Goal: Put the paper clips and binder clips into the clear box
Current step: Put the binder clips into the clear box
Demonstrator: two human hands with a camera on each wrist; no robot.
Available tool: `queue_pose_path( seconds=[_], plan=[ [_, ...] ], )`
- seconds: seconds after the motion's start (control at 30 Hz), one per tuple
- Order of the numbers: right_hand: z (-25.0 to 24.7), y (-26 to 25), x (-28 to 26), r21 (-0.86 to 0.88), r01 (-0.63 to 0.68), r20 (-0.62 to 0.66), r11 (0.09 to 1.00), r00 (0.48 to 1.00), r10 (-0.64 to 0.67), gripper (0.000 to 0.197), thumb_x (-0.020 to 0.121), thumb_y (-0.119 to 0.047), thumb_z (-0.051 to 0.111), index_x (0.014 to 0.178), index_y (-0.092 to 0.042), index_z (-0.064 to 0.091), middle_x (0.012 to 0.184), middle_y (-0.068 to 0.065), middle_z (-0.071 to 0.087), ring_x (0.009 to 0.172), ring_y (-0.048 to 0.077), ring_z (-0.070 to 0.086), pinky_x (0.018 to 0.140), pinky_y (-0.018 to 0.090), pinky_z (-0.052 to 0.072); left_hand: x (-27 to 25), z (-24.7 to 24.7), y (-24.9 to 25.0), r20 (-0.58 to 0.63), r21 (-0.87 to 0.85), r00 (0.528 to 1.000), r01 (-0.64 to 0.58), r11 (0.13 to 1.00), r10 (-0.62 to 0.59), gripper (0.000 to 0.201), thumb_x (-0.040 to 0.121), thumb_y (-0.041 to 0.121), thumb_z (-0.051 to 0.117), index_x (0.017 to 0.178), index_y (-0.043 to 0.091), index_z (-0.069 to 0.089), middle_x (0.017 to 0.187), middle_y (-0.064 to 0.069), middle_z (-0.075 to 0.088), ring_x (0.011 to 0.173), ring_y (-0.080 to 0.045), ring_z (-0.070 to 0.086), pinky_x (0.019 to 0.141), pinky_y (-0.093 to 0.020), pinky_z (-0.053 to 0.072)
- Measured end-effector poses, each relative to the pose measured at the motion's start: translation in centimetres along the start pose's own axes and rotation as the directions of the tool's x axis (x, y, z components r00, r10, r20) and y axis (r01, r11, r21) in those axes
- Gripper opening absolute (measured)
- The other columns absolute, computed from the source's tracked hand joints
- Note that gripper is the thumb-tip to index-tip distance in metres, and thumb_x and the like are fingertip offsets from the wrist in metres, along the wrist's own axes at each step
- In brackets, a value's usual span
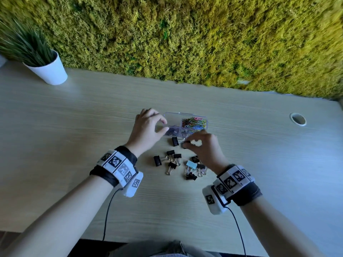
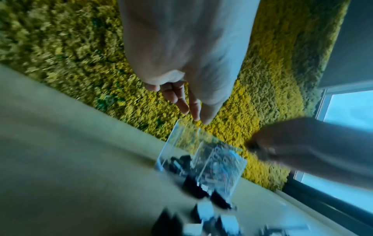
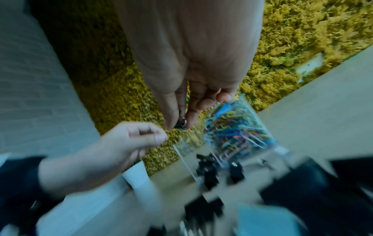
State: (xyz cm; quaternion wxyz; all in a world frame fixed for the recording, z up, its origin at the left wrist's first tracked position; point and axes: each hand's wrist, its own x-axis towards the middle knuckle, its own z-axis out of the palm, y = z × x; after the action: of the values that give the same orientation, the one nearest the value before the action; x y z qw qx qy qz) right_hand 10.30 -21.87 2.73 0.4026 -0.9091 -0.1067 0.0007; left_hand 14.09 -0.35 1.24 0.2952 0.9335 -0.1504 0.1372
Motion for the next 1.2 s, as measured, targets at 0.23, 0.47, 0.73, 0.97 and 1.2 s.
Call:
queue_pose_path(
  seconds=[0.23,0.47,0.73,0.97,1.2],
  plan=[
    [0.2,-3.3,6.1,-0.08,0.12,-0.118,0.99,0.985,-0.129,0.011,0.075,-0.016,0.073,0.085,-0.01,0.073,0.091,0.002,0.071,0.09,0.02,0.051,0.07,0.022,0.031,-3.4,2.4,0.2,0.353,0.127,0.93,0.059,0.99,-0.101,0.021,0.084,0.044,0.058,0.095,0.026,0.059,0.094,0.011,0.058,0.096,-0.01,0.049,0.089,-0.034,0.036],
    [0.4,-2.5,3.9,-0.201,0.254,-0.011,0.946,0.965,-0.262,0.016,0.071,-0.011,0.075,0.086,-0.012,0.071,0.085,0.003,0.069,0.084,0.024,0.054,0.07,0.036,0.048,-3.6,3.2,1.2,0.505,0.196,0.859,-0.019,0.981,-0.084,0.051,0.077,0.049,0.062,0.122,0.026,0.054,0.111,0.002,0.054,0.109,-0.018,0.045,0.092,-0.037,0.032],
    [3.4,0.4,-1.0,-0.555,0.247,0.365,0.794,0.93,-0.034,0.046,0.071,-0.043,0.069,0.112,-0.024,0.063,0.106,0.005,0.062,0.103,0.028,0.047,0.084,0.038,0.039,-3.4,4.0,2.0,0.495,0.201,0.863,0.0,0.98,-0.102,0.035,0.073,0.042,0.073,0.102,0.023,0.066,0.105,0.002,0.058,0.108,-0.019,0.044,0.081,-0.033,0.027],
    [4.1,1.3,-1.2,-0.488,0.177,0.342,0.855,0.94,0.001,0.021,0.078,-0.024,0.068,0.093,-0.01,0.067,0.103,0.01,0.06,0.1,0.031,0.049,0.084,0.035,0.039,-4.2,3.3,1.6,0.473,0.122,0.879,0.004,0.993,-0.062,0.026,0.082,0.024,0.068,0.108,0.025,0.067,0.099,0.005,0.058,0.104,-0.017,0.048,0.075,-0.031,0.022],
    [2.8,0.8,-0.7,-0.455,0.142,0.236,0.879,0.971,-0.035,0.013,0.076,-0.017,0.067,0.087,-0.013,0.064,0.087,0.008,0.065,0.093,0.025,0.054,0.082,0.035,0.039,-4.9,3.2,1.4,0.533,0.179,0.844,-0.046,0.983,-0.057,0.037,0.077,0.035,0.071,0.113,0.031,0.063,0.107,0.008,0.055,0.109,-0.014,0.046,0.082,-0.033,0.025]
  ],
)
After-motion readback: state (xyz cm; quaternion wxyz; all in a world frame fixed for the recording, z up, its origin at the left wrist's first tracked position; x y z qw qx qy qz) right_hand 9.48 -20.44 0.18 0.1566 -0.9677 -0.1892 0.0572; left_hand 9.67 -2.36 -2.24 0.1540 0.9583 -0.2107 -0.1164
